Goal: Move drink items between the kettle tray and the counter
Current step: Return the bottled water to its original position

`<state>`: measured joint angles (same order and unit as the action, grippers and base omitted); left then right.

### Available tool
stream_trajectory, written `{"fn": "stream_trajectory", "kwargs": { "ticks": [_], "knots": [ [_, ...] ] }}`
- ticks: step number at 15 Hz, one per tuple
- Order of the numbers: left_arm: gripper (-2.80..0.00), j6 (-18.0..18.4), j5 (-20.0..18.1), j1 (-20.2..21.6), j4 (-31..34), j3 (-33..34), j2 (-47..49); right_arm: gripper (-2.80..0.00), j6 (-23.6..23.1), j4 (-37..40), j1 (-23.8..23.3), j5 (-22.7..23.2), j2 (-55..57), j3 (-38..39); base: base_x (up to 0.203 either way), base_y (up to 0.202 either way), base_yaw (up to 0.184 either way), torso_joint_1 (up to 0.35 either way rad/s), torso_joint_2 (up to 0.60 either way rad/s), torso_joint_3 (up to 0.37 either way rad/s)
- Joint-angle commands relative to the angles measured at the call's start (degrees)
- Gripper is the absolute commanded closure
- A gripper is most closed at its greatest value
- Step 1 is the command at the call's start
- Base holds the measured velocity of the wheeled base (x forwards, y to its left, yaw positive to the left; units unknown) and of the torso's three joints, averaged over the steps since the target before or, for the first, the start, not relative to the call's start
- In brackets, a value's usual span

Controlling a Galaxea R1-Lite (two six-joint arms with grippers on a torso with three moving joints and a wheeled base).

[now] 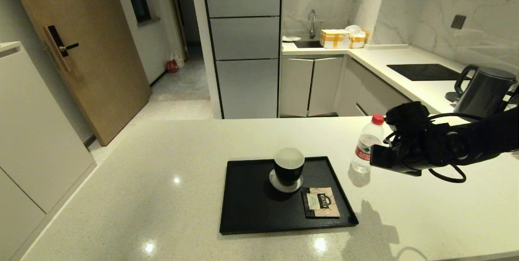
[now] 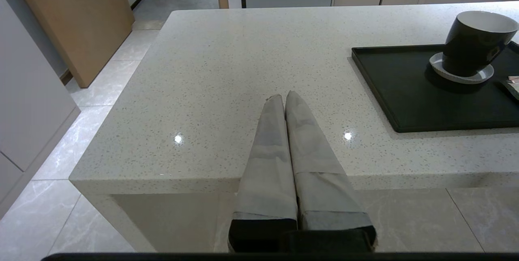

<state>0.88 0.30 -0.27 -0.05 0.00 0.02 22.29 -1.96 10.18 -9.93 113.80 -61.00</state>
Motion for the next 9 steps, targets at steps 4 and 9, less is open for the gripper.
{"fn": "stream_trajectory", "kwargs": {
  "ticks": [4, 9],
  "knots": [
    [0.0, 0.0, 0.0, 0.0, 0.0, 0.1, -0.1, -2.8, -4.8, -5.3, -1.7, -3.3, 6.8, 0.2, 0.0, 0.0, 0.0, 0.0, 0.0, 0.0],
    [0.0, 0.0, 0.0, 0.0, 0.0, 0.1, -0.1, -2.8, -10.3, -9.7, -1.7, -3.3, 7.8, 0.2, 0.0, 0.0, 0.0, 0.0, 0.0, 0.0]
  ]
}}
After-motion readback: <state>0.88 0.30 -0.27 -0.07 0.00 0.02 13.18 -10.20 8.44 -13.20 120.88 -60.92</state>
